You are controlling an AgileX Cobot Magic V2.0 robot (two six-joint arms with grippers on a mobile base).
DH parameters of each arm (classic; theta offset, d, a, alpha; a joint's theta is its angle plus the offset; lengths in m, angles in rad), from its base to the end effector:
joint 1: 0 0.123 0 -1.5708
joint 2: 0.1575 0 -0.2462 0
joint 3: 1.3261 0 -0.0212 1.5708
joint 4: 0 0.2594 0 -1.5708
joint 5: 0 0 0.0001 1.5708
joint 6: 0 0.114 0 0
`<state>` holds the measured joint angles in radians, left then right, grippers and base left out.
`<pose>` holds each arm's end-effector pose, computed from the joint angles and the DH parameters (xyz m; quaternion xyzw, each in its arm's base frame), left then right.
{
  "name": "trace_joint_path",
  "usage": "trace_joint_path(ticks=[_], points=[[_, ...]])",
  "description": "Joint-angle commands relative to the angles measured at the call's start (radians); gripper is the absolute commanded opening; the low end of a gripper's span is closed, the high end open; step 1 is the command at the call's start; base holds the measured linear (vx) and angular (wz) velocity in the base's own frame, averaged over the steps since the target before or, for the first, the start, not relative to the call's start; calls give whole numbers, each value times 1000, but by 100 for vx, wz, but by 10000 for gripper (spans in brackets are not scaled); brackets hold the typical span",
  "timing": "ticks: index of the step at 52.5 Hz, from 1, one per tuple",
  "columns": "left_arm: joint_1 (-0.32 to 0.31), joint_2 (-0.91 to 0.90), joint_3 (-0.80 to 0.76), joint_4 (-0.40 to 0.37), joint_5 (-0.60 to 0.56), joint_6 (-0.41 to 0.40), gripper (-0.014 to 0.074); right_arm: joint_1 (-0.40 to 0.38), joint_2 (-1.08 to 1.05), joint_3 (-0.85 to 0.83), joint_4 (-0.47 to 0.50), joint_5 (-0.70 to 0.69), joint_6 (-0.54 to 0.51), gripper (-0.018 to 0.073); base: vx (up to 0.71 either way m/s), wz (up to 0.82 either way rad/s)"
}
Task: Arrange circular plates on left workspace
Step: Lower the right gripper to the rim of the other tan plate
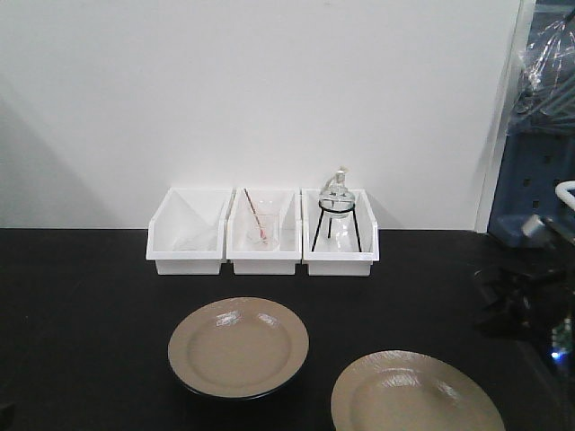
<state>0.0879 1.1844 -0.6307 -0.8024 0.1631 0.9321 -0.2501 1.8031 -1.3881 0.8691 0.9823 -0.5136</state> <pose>0.2801 0.0112 0.2029 0.0491 0.8774 0.0020 0.4772 0.3920 -0.0253 0.2090 0.0664 0.9160 0.3065 0.2501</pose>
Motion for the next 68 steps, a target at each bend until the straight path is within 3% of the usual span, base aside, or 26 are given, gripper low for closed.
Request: trace_joint_path(ticks=[1,12,23,28,36,43,47,58,63,68], points=[[2,-30,-28,-20,-60,0,-5,-117,2,-15,138,58,-91,-1,0,0],[2,-30,-28,-20,-60,0,-5,-229,69,67,140,88,-157,-1,0,0],[2,-30,-28,-20,-59,0,-5,-225,160,79,138,188,-211,74,0,0],[2,-30,-28,-20,-58,0,-5,-225,191,79,135,220,-211,173,0,0],[2,-30,-28,-20,-58,0,-5,-222,220,79,134,241,-214,433,0,0],[2,-30,-28,-20,-58,0,-5,-183,222,79,137,210,-214,607,0,0],[2,-28,-28,-20,-58,0,-5,-147,222,79,141,181,-214,643,0,0],[2,-27,-28,-20,-56,0,-5,-46,222,79,170,99,-199,575,0,0],[2,-27,-28,-20,-55,0,-5,-23,222,79,169,58,-171,431,0,0],[2,-27,-28,-19,-52,0,-5,-15,222,79,170,35,-143,195,0,0]])
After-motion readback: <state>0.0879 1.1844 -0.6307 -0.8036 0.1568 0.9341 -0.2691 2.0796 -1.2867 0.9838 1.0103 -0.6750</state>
